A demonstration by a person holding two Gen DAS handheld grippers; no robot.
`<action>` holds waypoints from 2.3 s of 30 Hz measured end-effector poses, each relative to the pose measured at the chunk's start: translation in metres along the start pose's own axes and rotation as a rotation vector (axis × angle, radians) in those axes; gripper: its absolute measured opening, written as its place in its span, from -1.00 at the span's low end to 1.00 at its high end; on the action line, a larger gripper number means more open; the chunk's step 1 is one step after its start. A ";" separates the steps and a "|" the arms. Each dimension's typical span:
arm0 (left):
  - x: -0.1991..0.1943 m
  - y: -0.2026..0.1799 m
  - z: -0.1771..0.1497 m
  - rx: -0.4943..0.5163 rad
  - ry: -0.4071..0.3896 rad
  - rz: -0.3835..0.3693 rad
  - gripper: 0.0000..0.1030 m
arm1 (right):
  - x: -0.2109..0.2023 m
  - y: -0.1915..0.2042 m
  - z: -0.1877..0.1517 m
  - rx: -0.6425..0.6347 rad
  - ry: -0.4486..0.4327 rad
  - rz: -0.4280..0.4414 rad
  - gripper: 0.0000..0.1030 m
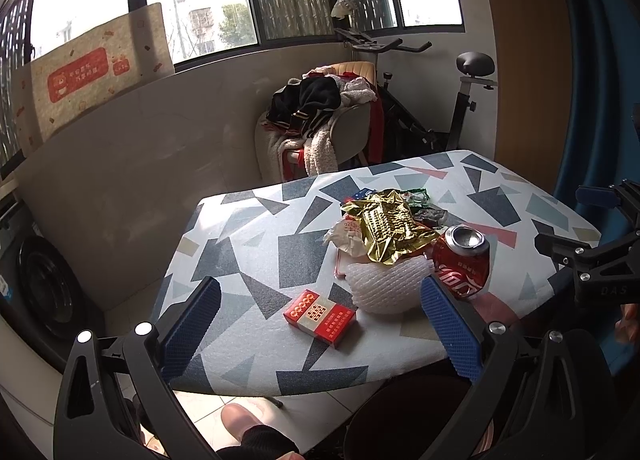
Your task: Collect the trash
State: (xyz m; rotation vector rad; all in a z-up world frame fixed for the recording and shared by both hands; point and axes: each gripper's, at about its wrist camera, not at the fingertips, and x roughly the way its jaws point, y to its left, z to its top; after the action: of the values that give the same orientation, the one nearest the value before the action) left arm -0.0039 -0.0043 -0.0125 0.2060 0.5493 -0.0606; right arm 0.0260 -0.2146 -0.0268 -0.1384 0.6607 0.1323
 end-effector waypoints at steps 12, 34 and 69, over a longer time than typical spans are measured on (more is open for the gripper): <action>-0.004 -0.002 0.005 0.037 -0.022 -0.013 0.90 | 0.002 -0.001 -0.001 0.001 0.007 0.004 0.89; 0.062 0.059 -0.050 -0.168 0.087 -0.108 0.91 | 0.070 -0.016 0.002 0.124 0.076 0.158 0.89; 0.125 0.083 -0.081 -0.313 0.181 -0.161 0.90 | 0.274 0.001 0.129 0.285 0.447 0.392 0.27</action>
State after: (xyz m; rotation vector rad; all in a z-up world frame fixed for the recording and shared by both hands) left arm 0.0711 0.0934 -0.1306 -0.1402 0.7463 -0.1118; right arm 0.3173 -0.1699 -0.0958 0.2465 1.1414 0.3889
